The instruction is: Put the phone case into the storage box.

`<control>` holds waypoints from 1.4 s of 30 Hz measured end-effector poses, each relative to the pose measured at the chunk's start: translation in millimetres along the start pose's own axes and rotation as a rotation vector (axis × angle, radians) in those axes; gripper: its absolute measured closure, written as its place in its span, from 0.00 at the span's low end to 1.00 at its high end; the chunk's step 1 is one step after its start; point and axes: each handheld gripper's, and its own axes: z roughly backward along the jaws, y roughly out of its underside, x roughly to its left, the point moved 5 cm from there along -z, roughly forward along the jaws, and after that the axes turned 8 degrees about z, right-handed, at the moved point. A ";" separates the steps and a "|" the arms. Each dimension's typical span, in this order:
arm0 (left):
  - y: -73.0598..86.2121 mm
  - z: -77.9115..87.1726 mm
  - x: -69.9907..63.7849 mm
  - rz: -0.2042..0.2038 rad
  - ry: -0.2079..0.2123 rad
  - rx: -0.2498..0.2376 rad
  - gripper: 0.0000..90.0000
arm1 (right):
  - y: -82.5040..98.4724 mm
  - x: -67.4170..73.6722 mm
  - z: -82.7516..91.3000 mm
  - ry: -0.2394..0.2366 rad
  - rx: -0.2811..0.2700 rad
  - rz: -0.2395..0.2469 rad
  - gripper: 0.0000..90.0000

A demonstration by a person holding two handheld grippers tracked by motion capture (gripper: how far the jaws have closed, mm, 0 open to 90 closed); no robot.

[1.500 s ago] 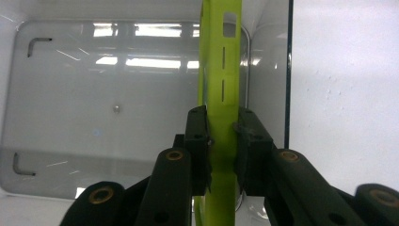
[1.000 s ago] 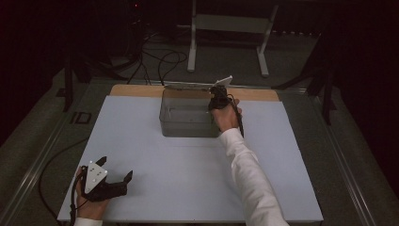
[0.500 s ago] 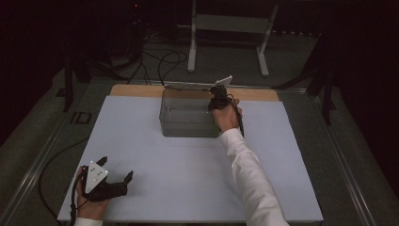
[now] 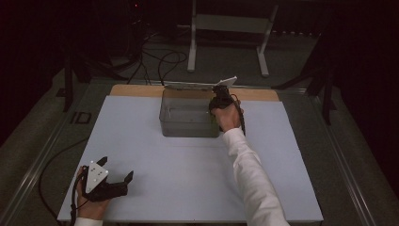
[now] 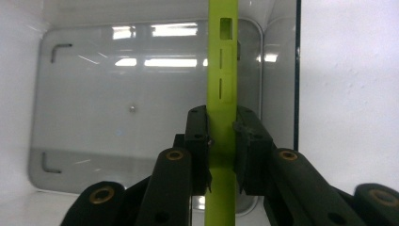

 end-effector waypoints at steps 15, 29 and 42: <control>0.1 -0.8 -0.6 -0.003 0.001 0.001 0.00 | 0.8 6.8 8.0 0.101 -0.034 0.150 0.78; 0.1 -0.9 -0.4 -0.003 0.001 0.002 0.00 | 1.6 5.7 18.1 0.222 -0.022 0.228 0.96; 0.1 -1.7 -1.2 -0.004 0.000 0.002 0.00 | 4.7 1.0 35.6 0.104 -0.096 0.246 0.88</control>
